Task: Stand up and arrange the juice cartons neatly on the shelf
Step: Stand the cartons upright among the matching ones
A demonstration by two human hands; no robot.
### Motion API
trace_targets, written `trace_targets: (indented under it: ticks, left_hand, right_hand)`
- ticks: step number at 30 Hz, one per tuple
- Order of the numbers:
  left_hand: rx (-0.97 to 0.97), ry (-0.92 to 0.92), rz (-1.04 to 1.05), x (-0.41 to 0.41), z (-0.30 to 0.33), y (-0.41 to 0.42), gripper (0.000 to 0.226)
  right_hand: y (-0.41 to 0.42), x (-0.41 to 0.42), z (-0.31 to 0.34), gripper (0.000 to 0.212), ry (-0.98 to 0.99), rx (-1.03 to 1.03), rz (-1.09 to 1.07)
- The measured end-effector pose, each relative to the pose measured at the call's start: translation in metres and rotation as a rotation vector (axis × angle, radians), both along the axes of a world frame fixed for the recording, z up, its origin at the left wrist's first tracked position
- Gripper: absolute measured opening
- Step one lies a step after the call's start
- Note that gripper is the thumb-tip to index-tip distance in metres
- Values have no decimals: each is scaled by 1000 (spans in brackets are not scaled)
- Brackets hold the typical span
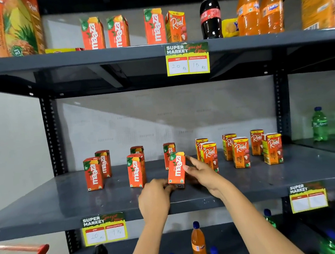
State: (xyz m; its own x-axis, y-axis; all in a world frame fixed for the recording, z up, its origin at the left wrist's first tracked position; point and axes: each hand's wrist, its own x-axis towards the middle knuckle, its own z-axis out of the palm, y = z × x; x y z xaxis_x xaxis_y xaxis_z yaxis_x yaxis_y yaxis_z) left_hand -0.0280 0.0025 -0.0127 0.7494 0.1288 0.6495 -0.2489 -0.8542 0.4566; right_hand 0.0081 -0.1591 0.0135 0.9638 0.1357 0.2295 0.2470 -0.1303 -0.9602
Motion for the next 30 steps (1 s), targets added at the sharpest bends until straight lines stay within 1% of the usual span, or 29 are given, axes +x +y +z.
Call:
trace_targets:
  ticks: [2,3,4,7,8,9,10,11,12,13,15,19,22,26,28,30]
  left_hand:
    - [38,-26,8,-1,-1,-1,17]
    - [92,-16,-25,-1,-2,0,22]
    - [179,0,-75,-2,-5,1,33]
    - [457,16,-158,-10,-18,3,93]
    - [517,58,-139,-13,-21,3,106]
    - [556,80,-118,-13,-23,4,108]
    - [586,79,-106,-11,-25,5,101]
    - [607,44,-93,-10,-27,5,88]
    - [606,-8,-86,-11,-28,4,75]
    - [592,-19,-82,-13,-28,4,67]
    - [525,-14,-116,-13,-31,3,58]
    - [519,-107,-98,-9,-34,4,58]
    - [529,-120,-86,-8,-36,4,59]
    - [525,-135,-102,-9,-36,5,59]
    - [511,-163,-106,-8,-36,5,58]
    - [510,-168,-102,-8,-36,5,57]
  right_hand:
    - [-3,-2,-1,37,-16,141,58]
    - [-4,-5,-1,30,-37,197,55]
    - [-5,-7,0,27,-65,244,37]
    - [-10,-11,-1,27,-145,382,-10]
    - [-12,-12,-1,25,-165,430,-19]
    - [-13,-13,-1,22,-181,470,-26]
    - [-14,-14,0,20,-192,498,-33]
    - [-14,-15,0,18,-203,517,-35]
    - [-15,-17,1,17,-213,526,-32]
    - [-15,-18,1,17,-220,528,-27]
    - [-15,-19,1,17,-227,527,-14]
    - [-15,-19,0,21,-228,506,4]
    - [-15,-18,-1,26,-232,493,24]
    - [-13,-4,1,24,-194,456,13]
    - [-11,10,8,27,-146,400,-15]
    - [-5,22,15,29,-113,291,-36]
